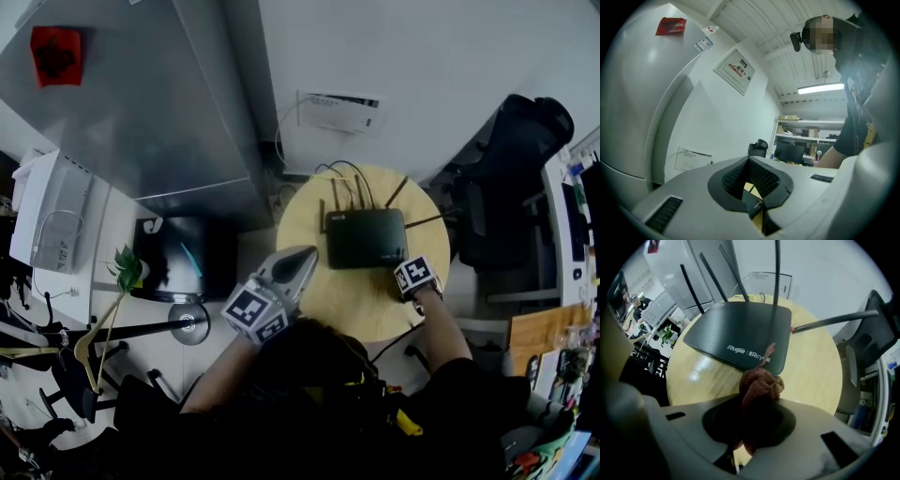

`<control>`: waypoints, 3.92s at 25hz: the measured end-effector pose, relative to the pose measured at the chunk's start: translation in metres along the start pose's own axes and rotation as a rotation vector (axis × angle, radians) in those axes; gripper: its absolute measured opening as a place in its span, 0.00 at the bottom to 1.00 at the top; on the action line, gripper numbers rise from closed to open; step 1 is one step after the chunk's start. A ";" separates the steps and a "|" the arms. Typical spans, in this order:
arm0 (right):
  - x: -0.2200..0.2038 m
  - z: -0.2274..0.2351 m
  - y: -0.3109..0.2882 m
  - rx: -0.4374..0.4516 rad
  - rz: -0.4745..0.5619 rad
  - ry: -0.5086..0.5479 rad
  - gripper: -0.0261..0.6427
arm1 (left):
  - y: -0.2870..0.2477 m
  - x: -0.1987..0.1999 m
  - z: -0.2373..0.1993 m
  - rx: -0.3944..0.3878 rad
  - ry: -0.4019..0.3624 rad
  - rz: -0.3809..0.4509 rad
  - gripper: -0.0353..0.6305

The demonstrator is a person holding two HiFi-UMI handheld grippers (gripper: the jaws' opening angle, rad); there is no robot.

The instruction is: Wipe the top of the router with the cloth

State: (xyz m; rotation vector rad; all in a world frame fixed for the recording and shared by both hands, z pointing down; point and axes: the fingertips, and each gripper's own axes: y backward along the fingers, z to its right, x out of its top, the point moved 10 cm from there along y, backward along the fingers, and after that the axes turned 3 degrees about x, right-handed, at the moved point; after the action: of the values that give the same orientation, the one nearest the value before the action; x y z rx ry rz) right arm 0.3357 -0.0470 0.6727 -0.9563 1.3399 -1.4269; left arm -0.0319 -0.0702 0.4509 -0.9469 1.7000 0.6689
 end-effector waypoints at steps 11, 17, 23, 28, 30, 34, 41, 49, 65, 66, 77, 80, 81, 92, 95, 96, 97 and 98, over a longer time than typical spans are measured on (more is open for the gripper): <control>0.018 -0.046 -0.009 0.024 -0.005 0.022 0.14 | 0.006 0.002 -0.003 -0.010 0.001 0.011 0.04; 0.027 -0.067 -0.007 0.079 0.021 0.041 0.14 | 0.011 0.002 -0.006 -0.003 0.001 0.015 0.04; 0.035 -0.089 -0.010 0.090 0.010 0.068 0.14 | 0.021 0.004 -0.011 0.012 -0.006 0.019 0.04; 0.042 -0.104 -0.012 0.085 -0.003 0.088 0.14 | 0.027 0.003 -0.017 0.019 -0.007 0.013 0.04; 0.043 -0.108 -0.012 0.091 -0.015 0.073 0.14 | 0.027 0.002 -0.019 0.018 -0.002 0.013 0.04; 0.050 -0.115 -0.011 0.123 0.015 0.055 0.14 | 0.025 0.003 -0.023 0.008 0.006 0.017 0.04; 0.059 -0.132 -0.010 0.177 0.004 0.037 0.14 | 0.026 0.005 -0.033 0.015 0.023 0.038 0.04; 0.074 -0.159 -0.016 0.206 -0.032 0.084 0.14 | 0.034 0.006 -0.046 0.047 0.041 0.063 0.04; 0.088 -0.182 -0.019 0.253 -0.007 0.156 0.14 | 0.057 -0.002 -0.061 0.133 0.072 0.081 0.04; 0.091 -0.187 -0.017 0.268 0.012 0.162 0.14 | 0.058 -0.002 -0.061 0.135 0.074 0.082 0.04; 0.136 -0.197 0.004 0.407 0.341 -0.252 0.14 | 0.072 -0.005 -0.066 0.157 0.090 0.067 0.04; 0.147 -0.186 -0.001 0.400 0.385 -0.478 0.14 | 0.077 -0.005 -0.070 0.160 0.092 0.059 0.04; 0.150 -0.184 -0.002 0.378 0.393 -0.523 0.13 | 0.079 -0.005 -0.071 0.160 0.093 0.055 0.04; 0.142 -0.198 -0.012 0.195 0.494 -1.058 0.13 | 0.090 -0.002 -0.092 0.120 0.095 -0.022 0.04; 0.133 -0.199 -0.013 0.161 0.513 -1.110 0.13 | 0.087 -0.003 -0.091 0.087 0.093 -0.041 0.04; 0.131 -0.199 -0.013 0.155 0.516 -1.123 0.13 | 0.086 -0.004 -0.090 0.077 0.094 -0.044 0.04; 0.128 -0.199 -0.014 0.154 0.519 -1.132 0.13 | 0.085 -0.005 -0.089 0.067 0.095 -0.044 0.04; 0.126 -0.199 -0.014 0.158 0.522 -1.137 0.13 | 0.084 -0.006 -0.089 0.059 0.095 -0.046 0.04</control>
State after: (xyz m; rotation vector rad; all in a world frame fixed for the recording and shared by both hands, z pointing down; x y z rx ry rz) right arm 0.1101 -0.1141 0.6594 -0.9651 0.5212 -0.4008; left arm -0.1471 -0.0948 0.4838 -0.9864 1.7666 0.5483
